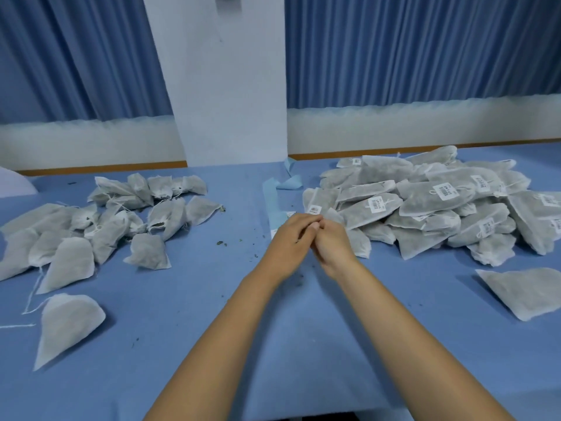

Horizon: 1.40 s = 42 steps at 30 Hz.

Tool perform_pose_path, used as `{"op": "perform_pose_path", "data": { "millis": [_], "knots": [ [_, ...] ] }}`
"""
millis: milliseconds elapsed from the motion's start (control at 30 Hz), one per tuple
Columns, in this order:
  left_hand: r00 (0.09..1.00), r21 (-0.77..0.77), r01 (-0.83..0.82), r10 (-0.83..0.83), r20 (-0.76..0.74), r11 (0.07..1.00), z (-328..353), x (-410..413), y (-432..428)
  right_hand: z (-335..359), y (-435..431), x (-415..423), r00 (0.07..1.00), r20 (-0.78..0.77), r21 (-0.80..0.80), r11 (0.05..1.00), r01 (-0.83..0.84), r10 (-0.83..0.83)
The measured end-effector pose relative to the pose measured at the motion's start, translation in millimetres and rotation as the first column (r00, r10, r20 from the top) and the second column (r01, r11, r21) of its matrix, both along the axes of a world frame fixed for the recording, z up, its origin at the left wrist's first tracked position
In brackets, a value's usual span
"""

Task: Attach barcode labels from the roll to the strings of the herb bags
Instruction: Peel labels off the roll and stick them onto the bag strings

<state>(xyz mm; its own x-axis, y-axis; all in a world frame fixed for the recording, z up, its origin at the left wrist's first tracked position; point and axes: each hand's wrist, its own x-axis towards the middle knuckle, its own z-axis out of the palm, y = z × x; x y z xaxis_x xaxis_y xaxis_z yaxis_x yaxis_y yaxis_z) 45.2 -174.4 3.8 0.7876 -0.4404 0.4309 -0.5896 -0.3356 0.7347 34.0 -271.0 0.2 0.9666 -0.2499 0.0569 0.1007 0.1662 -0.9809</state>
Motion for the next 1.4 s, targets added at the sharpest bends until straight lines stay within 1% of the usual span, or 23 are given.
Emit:
{"op": "perform_pose_path", "data": {
  "millis": [100,200,233,267,300,367,400,433,500,567,600,667,733,800,867,933,1000,1067,1100,1133,1233,1333,1400],
  "knots": [
    [0.997,-0.015,-0.048,0.049,0.053,0.999,-1,7,47,4,37,6,0.997,0.049,-0.09,0.994,-0.062,0.066],
    [0.945,-0.066,-0.327,0.328,0.002,0.943,-14,19,95,1,84,15,0.984,0.072,-0.179,0.973,-0.149,0.164],
    [0.885,-0.012,-0.466,0.466,0.011,0.885,-20,26,112,-3,99,19,0.981,0.051,-0.237,0.957,-0.168,0.185],
    [0.795,0.107,-0.606,0.603,0.064,0.788,-24,33,128,-9,113,23,0.978,0.018,-0.29,0.938,-0.192,0.206],
    [0.694,0.269,-0.712,0.707,0.134,0.649,-29,39,144,-16,125,26,0.974,-0.022,-0.322,0.92,-0.222,0.227],
    [0.555,0.568,-0.734,0.811,0.185,0.373,-36,46,173,-34,141,29,0.962,-0.091,-0.334,0.902,-0.274,0.258],
    [0.537,0.656,-0.687,0.826,0.17,0.312,-38,48,185,-41,146,29,0.959,-0.117,-0.336,0.899,-0.282,0.257],
    [0.541,0.705,-0.645,0.828,0.148,0.295,-41,50,194,-47,150,30,0.958,-0.139,-0.345,0.895,-0.284,0.25],
    [0.553,0.723,-0.617,0.824,0.118,0.311,-44,55,207,-55,153,32,0.956,-0.17,-0.365,0.886,-0.287,0.239],
    [0.601,0.653,-0.641,0.793,0.101,0.403,-43,59,211,-55,154,35,0.955,-0.173,-0.422,0.859,-0.292,0.24],
    [0.649,0.575,-0.648,0.758,0.071,0.501,-43,60,211,-53,153,36,0.961,-0.152,-0.491,0.826,-0.276,0.231],
    [0.75,0.316,-0.609,0.658,-0.069,0.728,-40,53,203,-44,147,36,0.978,-0.03,-0.646,0.743,-0.177,0.207],
    [0.83,0.009,-0.521,0.509,-0.229,0.853,-38,41,191,-33,138,36,0.968,0.107,-0.692,0.716,-0.092,0.228],
    [0.875,-0.206,-0.442,0.369,-0.313,0.873,-36,33,182,-21,127,36,0.964,0.169,-0.702,0.711,-0.029,0.207],
    [0.898,-0.312,-0.393,0.288,-0.334,0.865,-36,30,176,-12,117,36,0.97,0.163,-0.731,0.682,-0.004,0.18],
    [0.898,-0.326,-0.38,0.26,-0.356,0.866,-34,30,171,-5,104,35,0.973,0.118,-0.767,0.64,-0.037,0.198],
    [0.897,-0.255,-0.377,0.282,-0.341,0.89,-35,30,165,0,92,32,0.974,0.08,-0.824,0.564,-0.056,0.214],
    [0.913,-0.056,-0.38,0.365,-0.181,0.923,-36,31,158,4,83,27,0.978,0.064,-0.883,0.469,-0.038,0.199],
    [0.932,0.02,-0.353,0.353,-0.079,0.935,-36,30,152,4,80,25,0.979,0.065,-0.897,0.44,-0.028,0.194],
    [0.953,0.034,-0.3,0.301,-0.021,0.953,-35,28,144,5,79,22,0.978,0.07,-0.903,0.429,-0.021,0.195],
    [0.987,-0.103,-0.163,0.161,-0.02,0.981,-29,20,110,7,74,18,0.97,0.094,-0.887,0.461,-0.02,0.223],
    [0.966,-0.104,-0.249,0.255,0.05,0.963,-30,25,87,6,62,16,0.957,0.158,-0.882,0.47,0.027,0.242],
    [0.934,-0.111,-0.332,0.343,0.103,0.937,-33,30,82,6,47,18,0.942,0.186,-0.916,0.397,0.064,0.279]
  ]
}}
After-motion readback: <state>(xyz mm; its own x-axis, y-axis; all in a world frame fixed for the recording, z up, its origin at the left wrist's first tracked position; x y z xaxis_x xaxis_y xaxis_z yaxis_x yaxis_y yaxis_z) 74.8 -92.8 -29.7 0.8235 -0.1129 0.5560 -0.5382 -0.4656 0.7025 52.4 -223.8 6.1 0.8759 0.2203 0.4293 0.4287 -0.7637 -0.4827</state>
